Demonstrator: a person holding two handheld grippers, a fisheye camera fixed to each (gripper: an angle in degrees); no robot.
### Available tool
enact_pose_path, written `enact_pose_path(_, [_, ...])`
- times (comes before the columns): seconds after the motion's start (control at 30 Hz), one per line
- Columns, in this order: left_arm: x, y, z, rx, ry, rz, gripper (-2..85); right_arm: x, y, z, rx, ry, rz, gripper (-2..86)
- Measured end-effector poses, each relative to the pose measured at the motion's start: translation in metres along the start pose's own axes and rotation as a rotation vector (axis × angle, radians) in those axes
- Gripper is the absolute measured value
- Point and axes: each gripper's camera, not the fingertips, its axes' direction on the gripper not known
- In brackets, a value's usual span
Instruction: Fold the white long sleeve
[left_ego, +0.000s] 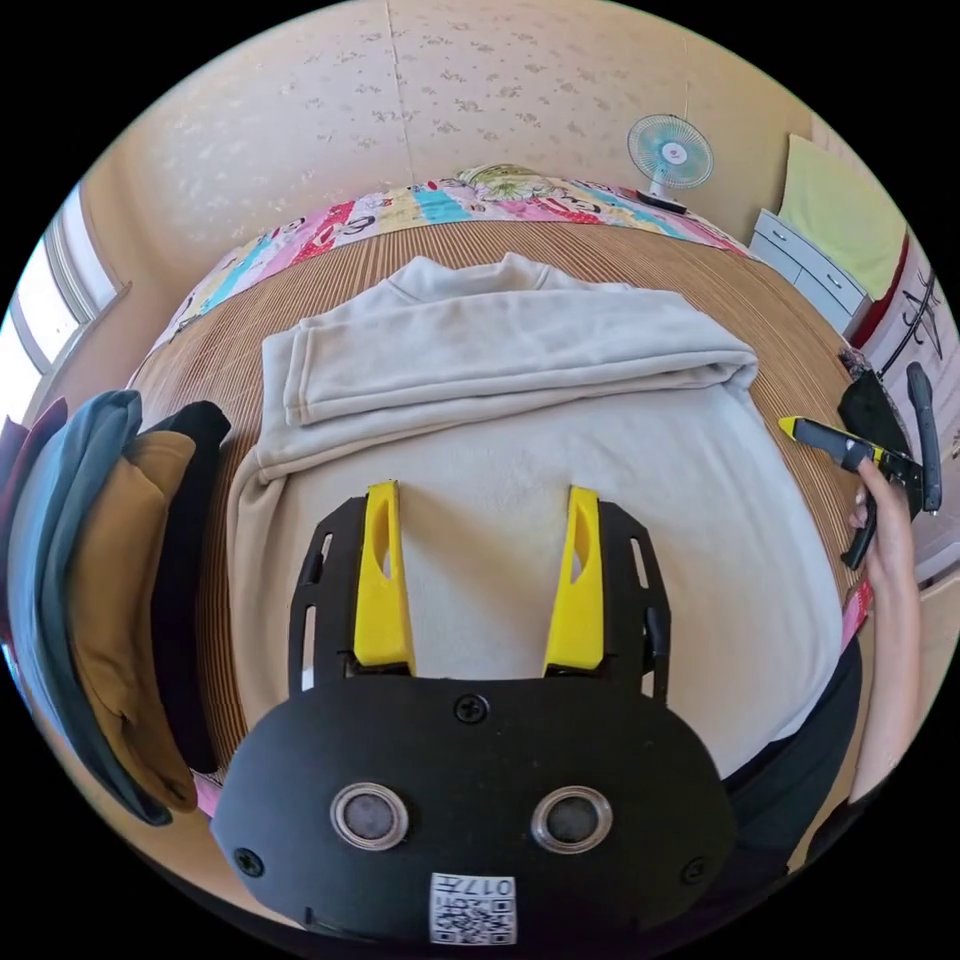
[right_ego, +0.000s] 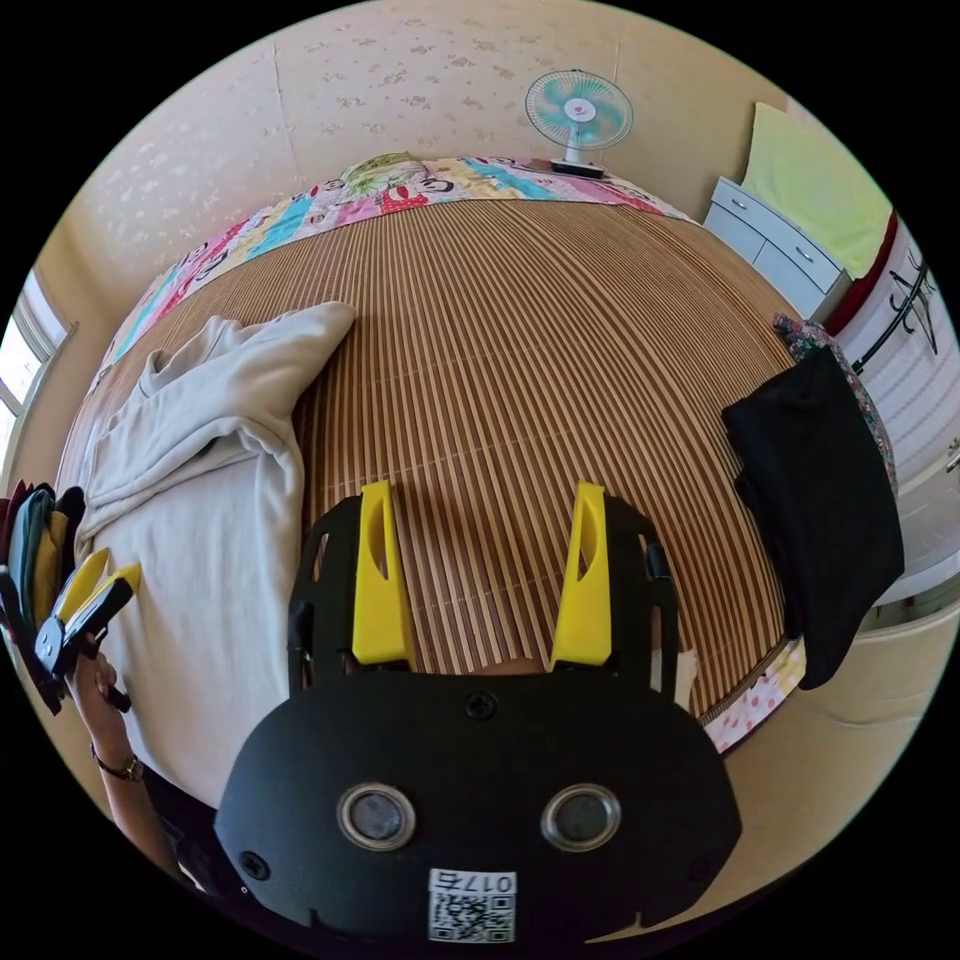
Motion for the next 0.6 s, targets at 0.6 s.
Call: enact_pose_path(0.6, [-0.004, 0.015, 0.046, -0.007, 0.013, -0.004, 21.8, -0.002, 0.021, -0.046, -0.002, 0.006, -0.003, 23.6])
